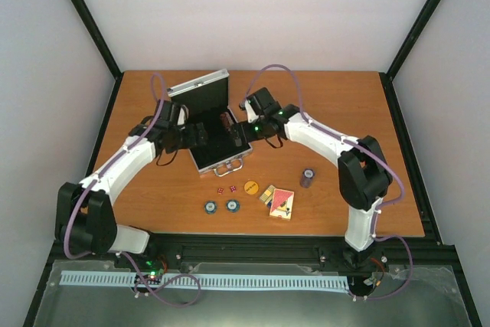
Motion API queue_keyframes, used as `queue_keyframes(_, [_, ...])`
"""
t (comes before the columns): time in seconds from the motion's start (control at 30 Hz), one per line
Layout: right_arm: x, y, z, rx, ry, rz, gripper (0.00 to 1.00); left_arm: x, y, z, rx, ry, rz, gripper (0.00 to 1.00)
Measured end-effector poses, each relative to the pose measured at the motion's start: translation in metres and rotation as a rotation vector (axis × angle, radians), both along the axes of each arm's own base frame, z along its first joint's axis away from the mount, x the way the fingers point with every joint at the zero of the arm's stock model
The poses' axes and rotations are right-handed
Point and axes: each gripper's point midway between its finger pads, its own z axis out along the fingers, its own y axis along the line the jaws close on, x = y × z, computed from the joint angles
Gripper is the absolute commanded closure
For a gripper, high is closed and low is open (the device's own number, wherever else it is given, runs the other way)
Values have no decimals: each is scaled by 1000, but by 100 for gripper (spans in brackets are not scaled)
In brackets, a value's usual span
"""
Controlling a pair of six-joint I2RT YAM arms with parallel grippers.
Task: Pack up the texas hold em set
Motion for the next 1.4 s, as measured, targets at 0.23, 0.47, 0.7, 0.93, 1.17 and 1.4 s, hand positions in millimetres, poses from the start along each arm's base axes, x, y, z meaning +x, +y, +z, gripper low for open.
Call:
queue_keyframes(0.23, [-66,-27,-22,-267,1,111,1,-4,9,35,27,-40,20,0])
queue_keyframes(0.47, [-142,-2,-13,-366,-54,313,8,-11,16,66,41,-73,38,0])
queue_keyframes(0.7, [-183,8,-25,-433,-74,405,10,-15,23,97,46,-139,58,0])
queue_keyframes(0.93, [-214,7,-43,-466,-35,434,15,-19,26,108,56,-136,66,0])
queue_keyframes(1.17, [-224,12,-48,-460,-11,408,19,-23,21,136,20,-177,47,0])
queue_keyframes(1.4, [-223,18,-78,-527,50,363,21,-30,16,135,5,-150,4,0])
